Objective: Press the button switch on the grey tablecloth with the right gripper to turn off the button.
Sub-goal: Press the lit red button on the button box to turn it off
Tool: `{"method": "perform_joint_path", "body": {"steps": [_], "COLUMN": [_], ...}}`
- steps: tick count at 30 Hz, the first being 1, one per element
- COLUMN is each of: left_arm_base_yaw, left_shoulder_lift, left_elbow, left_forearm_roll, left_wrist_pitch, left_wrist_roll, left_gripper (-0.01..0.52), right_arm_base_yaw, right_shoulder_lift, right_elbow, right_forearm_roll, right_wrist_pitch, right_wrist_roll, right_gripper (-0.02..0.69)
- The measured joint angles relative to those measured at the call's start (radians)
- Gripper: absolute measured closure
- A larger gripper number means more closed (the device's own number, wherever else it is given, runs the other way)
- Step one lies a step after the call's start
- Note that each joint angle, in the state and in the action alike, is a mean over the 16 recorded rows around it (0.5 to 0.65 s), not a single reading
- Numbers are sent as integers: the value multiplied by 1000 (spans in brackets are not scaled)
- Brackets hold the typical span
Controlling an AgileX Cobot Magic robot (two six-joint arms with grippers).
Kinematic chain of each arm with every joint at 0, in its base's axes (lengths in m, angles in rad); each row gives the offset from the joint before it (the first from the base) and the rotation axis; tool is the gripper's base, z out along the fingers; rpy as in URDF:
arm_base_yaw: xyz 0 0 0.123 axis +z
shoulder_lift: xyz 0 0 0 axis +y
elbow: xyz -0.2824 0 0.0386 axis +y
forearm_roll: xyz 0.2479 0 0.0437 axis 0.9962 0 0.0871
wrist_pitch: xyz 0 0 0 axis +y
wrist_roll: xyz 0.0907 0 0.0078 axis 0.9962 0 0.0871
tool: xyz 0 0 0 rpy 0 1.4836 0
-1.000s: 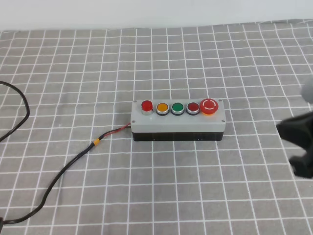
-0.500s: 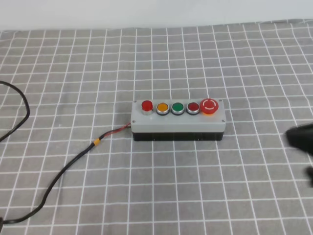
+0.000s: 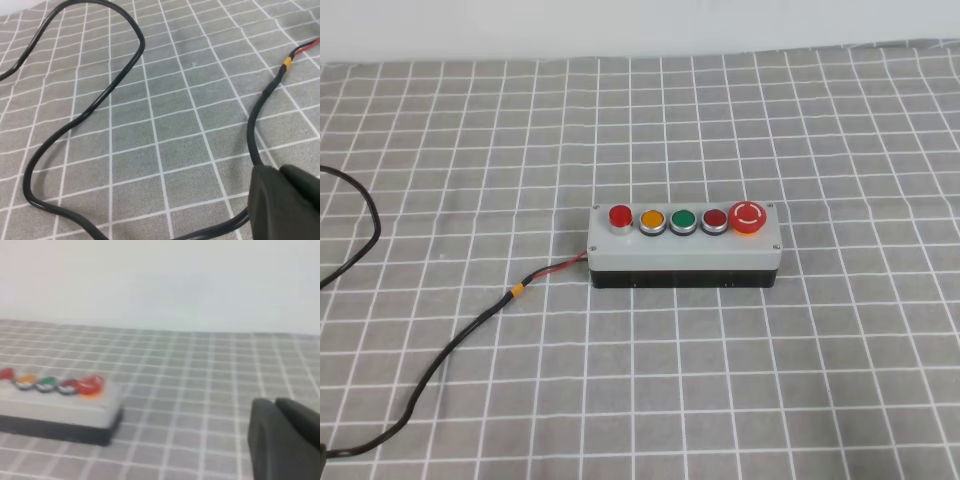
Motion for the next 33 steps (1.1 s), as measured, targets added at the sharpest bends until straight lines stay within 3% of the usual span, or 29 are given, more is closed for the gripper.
{"method": "perform_joint_path", "body": {"steps": [10,20,33], "left_arm_base_yaw": [0,0,0], "left_shoulder_lift": [0,0,0], "left_elbow": [0,0,0], "left_forearm_roll": [-1,-1,-1], "left_wrist_pitch": [0,0,0], "left_wrist_roll": [0,0,0], "left_gripper": [517,517,517], "right_arm_base_yaw": [-164,-210,-211], "right_shoulder_lift": [-205,-218,-218], "right_elbow": [257,280,280], "right_forearm_roll": [15,19,21], "right_wrist_pitch": [3,98,104], "right_wrist_roll": [-2,-3,-3], "right_gripper": [681,681,681]}}
